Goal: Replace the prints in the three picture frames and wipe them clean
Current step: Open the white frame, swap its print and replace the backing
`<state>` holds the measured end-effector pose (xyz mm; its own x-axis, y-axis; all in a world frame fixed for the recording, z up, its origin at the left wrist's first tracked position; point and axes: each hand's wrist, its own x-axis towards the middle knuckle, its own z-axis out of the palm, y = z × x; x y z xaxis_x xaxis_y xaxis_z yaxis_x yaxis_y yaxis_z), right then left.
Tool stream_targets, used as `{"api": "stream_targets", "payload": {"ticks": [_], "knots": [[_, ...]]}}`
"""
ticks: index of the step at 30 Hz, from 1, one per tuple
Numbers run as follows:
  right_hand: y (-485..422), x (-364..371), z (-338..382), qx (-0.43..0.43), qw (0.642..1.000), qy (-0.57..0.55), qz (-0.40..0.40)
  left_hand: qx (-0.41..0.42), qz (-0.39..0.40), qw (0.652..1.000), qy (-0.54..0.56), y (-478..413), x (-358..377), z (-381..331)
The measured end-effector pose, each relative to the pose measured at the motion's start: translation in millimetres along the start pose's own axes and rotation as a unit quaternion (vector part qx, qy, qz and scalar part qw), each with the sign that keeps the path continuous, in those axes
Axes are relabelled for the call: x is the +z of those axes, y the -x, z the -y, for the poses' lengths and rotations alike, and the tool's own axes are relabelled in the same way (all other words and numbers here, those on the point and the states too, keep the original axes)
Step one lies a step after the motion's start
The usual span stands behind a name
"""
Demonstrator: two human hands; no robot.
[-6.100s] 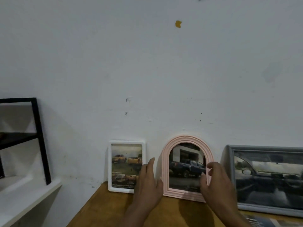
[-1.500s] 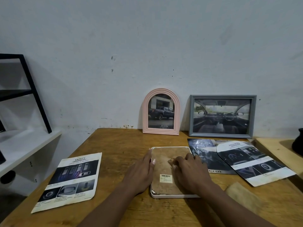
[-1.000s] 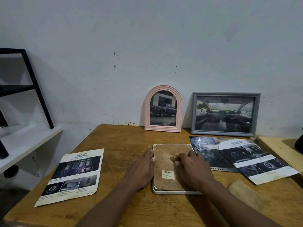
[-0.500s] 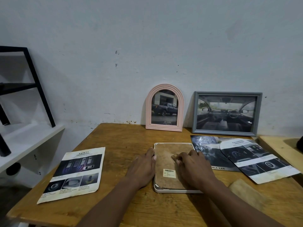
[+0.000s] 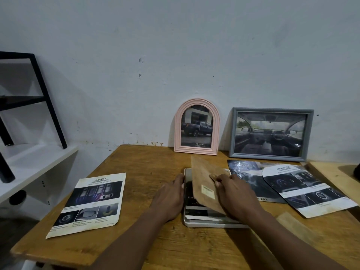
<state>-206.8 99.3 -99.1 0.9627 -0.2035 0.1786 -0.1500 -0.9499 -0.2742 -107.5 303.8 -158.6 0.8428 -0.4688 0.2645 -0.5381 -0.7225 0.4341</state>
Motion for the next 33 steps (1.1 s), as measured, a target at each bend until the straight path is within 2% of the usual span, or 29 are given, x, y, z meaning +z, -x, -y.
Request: {"api": "stream_targets", "payload": {"ticks": [3, 12, 20, 28, 33], "knots": [[-1, -5, -5, -0.004, 1.000, -0.028, -0.005, 0.015, -0.003, 1.000, 0.002, 1, -1, 0], [9, 8, 5, 0.016, 0.999, 0.029, -0.015, 0.011, -0.003, 1.000, 0.007, 3, -4, -5], [5, -5, 6, -0.005, 1.000, 0.012, -0.007, -0.001, 0.001, 1.000, 0.011, 3, -7, -8], [1, -26, 4, -0.019, 1.000, -0.012, -0.015, -0.046, 0.031, 0.997, 0.061, 2, -11, -11], [-16, -58, -11, -0.009, 0.999, -0.033, -0.034, -0.041, 0.044, 0.995, 0.074, 1, -21, -26]]}}
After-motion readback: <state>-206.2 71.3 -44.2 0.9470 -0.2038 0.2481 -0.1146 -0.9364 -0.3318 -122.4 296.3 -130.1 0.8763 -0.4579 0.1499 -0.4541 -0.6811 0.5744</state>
